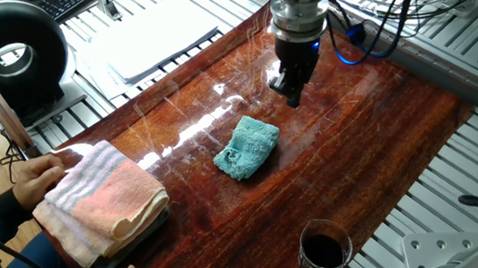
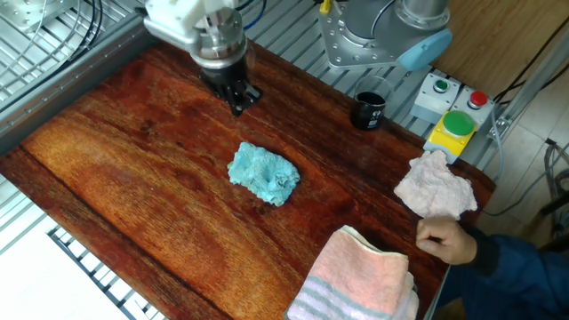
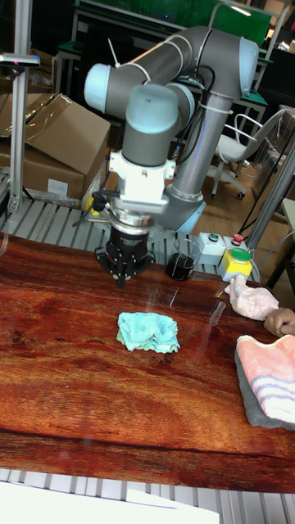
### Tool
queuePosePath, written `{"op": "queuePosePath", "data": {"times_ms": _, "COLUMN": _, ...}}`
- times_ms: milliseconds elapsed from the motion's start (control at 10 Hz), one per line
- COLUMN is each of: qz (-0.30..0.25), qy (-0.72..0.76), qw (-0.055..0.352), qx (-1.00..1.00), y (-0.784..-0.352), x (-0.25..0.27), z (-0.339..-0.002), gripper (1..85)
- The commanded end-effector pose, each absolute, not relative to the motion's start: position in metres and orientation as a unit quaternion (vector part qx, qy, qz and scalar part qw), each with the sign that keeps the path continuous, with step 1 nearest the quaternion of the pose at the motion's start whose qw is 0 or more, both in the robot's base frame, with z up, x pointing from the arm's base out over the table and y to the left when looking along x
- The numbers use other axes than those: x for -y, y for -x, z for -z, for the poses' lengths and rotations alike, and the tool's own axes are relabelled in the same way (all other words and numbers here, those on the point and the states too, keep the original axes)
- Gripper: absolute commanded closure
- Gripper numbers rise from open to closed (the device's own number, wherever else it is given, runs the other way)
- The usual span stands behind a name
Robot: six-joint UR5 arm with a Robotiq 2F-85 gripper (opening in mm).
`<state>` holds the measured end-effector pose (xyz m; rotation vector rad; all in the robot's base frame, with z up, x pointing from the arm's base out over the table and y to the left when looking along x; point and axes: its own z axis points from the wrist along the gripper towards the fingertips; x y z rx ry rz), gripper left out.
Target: Clean the table with a cloth
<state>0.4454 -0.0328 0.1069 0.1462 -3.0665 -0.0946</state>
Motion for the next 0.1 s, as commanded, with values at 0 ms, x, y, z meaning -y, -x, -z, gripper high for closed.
{"op": "queuePosePath", "data": {"times_ms": 0, "qz": 0.042, "qy": -0.047, "qw": 0.026, "qx": 0.998, "y": -0.4460, "x": 0.0337, "z": -0.1105, "gripper": 84.7}}
